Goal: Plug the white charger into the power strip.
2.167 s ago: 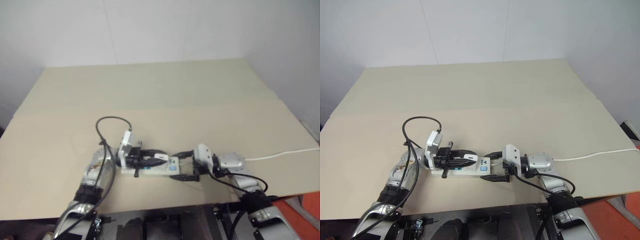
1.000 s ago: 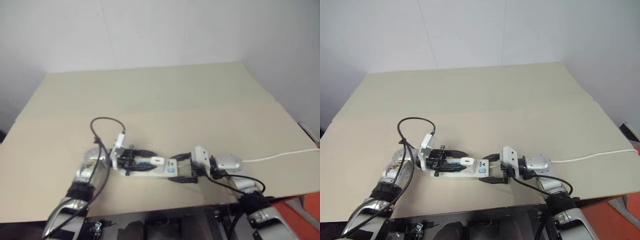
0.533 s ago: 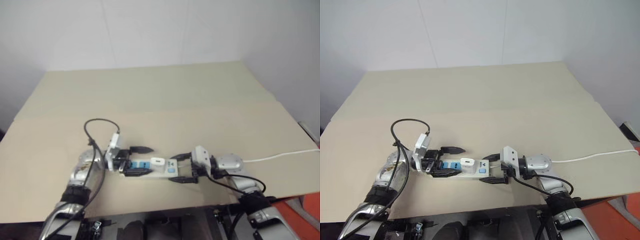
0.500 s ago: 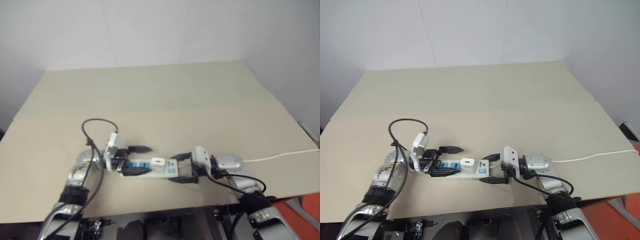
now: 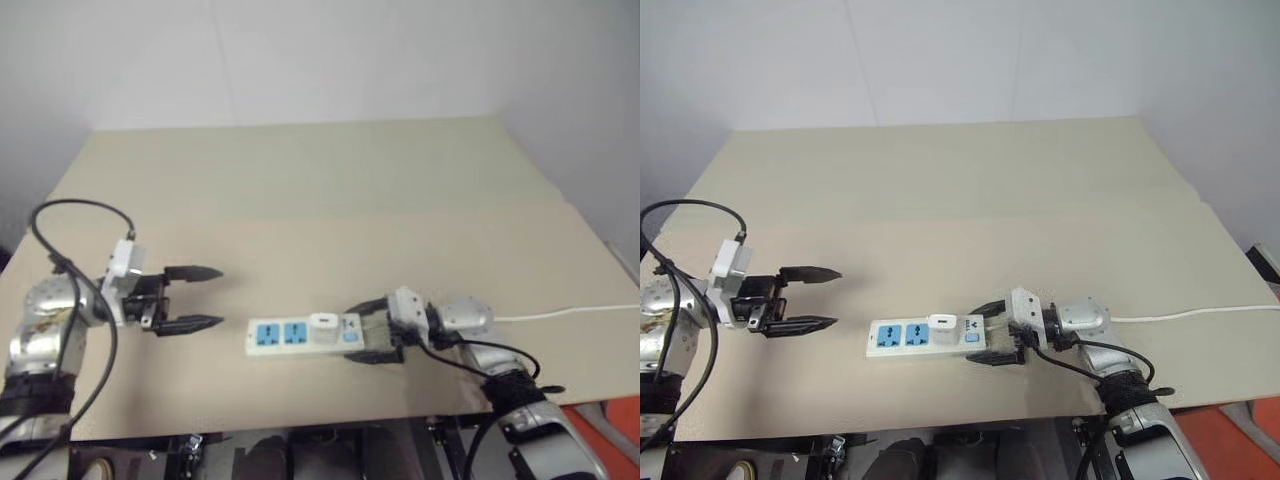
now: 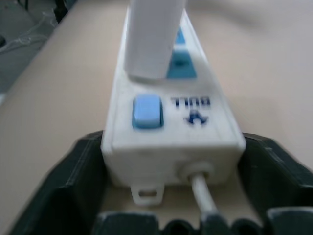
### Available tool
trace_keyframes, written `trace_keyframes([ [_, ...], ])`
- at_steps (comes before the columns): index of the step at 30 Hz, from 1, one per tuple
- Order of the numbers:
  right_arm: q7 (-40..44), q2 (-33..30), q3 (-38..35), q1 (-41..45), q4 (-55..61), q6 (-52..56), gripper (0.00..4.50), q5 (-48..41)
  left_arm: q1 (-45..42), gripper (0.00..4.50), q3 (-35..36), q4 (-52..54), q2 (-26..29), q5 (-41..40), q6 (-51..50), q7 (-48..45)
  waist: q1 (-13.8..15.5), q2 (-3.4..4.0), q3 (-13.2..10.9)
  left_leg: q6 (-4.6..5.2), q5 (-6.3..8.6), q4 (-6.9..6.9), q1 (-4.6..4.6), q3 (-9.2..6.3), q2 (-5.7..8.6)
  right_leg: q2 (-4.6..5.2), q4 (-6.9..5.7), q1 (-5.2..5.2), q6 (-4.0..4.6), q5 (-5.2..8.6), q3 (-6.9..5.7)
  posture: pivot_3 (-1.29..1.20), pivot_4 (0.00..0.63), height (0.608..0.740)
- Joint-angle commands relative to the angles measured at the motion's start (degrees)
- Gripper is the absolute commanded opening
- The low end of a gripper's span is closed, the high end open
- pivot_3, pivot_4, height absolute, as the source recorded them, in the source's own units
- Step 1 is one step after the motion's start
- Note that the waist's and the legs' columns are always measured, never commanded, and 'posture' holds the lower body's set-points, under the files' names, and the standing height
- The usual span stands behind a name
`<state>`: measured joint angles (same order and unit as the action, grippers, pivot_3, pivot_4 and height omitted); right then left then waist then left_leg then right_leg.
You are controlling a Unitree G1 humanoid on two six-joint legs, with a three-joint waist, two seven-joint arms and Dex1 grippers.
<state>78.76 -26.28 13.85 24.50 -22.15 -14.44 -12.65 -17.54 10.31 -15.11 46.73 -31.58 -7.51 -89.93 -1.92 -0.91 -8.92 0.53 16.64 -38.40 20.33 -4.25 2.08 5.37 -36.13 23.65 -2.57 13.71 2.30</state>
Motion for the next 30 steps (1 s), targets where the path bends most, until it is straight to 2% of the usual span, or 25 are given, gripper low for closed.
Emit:
trace_keyframes([
  [1,0.43,-1.16,-1.71,-0.37,1.15,-0.64,4.46,-1.15,1.49,4.5,1.88,2.76,-0.64,-0.92,0.33,1.83,0.0,0.0,-0.01,0.0,0.0,0.0,0.02,0.01,0.0,0.0,0.0,0.03,0.0,0.0,0.01,0.0,0.15,0.74],
  [4,0.62,-3.1,-3.14,-1.66,3.83,-0.39,4.46,-2.02,2.43,4.5,2.27,4.23,-0.79,-1.64,-0.53,2.59,0.17,0.0,-0.01,-0.03,-0.02,-0.02,0.29,0.03,0.01,0.02,-0.07,0.34,0.01,-0.01,0.03,0.0,0.15,0.74],
  [8,2.79,-9.44,-6.84,-3.68,9.75,2.09,4.46,-5.77,3.19,4.5,3.78,5.14,0.32,-2.37,-1.41,2.55,0.7,0.04,-0.1,-0.03,-0.02,-0.32,0.83,0.02,0.01,0.01,-0.09,0.76,0.02,-0.04,-0.02,0.0,0.15,0.74],
  [17,8.84,-26.49,-18.71,-10.69,25.23,14.01,4.46,-17.99,7.28,4.5,7.04,4.94,6.04,-1.52,0.0,-0.86,0.89,0.09,-0.2,0.02,0.01,-0.33,0.81,0.05,-0.04,-0.01,-0.01,0.67,0.0,-0.05,-0.03,0.0,0.15,0.74],
  [22,8.12,-28.55,-21.95,-14.37,29.39,15.68,4.46,-19.98,8.93,4.5,8.12,5.2,6.47,-1.69,0.73,-0.12,1.0,0.07,-0.2,0.03,0.02,-0.35,0.8,0.06,-0.04,0.01,-0.03,0.62,0.0,-0.05,-0.02,0.0,0.15,0.74],
  [30,6.59,-28.36,-23.29,-16.22,30.53,16.79,4.46,-19.48,9.62,4.5,7.4,7.99,5.06,-2.11,-0.49,2.25,1.06,0.06,-0.21,0.03,0.02,-0.38,0.81,0.07,-0.02,0.03,-0.03,0.62,-0.01,-0.06,-0.03,0.0,0.15,0.74],
])
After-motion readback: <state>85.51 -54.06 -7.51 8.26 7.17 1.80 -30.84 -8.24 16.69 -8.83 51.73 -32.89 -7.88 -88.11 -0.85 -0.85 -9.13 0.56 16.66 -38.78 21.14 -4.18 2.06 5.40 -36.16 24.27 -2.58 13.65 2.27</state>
